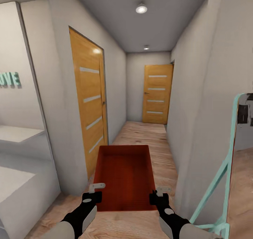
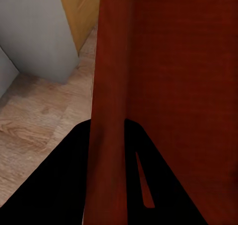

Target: Move the two storage containers from the living room to the garage. In the garage, place one container on the floor and stack the other container on top of it (either order is fine).

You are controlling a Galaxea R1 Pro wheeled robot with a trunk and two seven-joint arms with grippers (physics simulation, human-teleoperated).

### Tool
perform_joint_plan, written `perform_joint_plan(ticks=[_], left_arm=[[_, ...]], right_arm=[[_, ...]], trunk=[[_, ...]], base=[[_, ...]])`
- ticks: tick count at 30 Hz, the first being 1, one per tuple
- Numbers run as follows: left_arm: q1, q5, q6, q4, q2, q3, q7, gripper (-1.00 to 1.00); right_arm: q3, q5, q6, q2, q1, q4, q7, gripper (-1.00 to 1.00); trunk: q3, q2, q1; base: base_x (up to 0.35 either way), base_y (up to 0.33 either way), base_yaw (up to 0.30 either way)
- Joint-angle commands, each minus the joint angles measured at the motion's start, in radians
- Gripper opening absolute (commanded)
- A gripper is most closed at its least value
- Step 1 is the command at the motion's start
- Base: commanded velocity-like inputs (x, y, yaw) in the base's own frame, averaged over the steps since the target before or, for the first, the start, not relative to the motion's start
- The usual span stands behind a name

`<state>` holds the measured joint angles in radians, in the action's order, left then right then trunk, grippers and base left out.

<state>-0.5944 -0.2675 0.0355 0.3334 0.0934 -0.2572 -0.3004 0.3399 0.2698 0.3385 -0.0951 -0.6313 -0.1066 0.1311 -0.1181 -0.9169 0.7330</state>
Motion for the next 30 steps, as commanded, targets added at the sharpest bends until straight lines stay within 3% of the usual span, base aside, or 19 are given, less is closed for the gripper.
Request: perform_joint_plan(ticks=[1,30], left_arm=[[-0.001,-0.009,0.004,0.004,-0.012,0.026,-0.008,-1.0],[-0.001,-0.009,0.004,0.003,-0.013,0.026,-0.009,-1.0]], right_arm=[[-0.01,0.001,0.002,0.002,-0.001,-0.001,-0.002,-1.0],[-0.01,0.002,0.002,0.002,-0.001,-0.001,-0.002,-1.0]], trunk=[[-0.002,-0.001,0.001],[-0.002,-0.001,0.001]], base=[[0.317,0.181,-0.238],[0.317,0.176,-0.234]])
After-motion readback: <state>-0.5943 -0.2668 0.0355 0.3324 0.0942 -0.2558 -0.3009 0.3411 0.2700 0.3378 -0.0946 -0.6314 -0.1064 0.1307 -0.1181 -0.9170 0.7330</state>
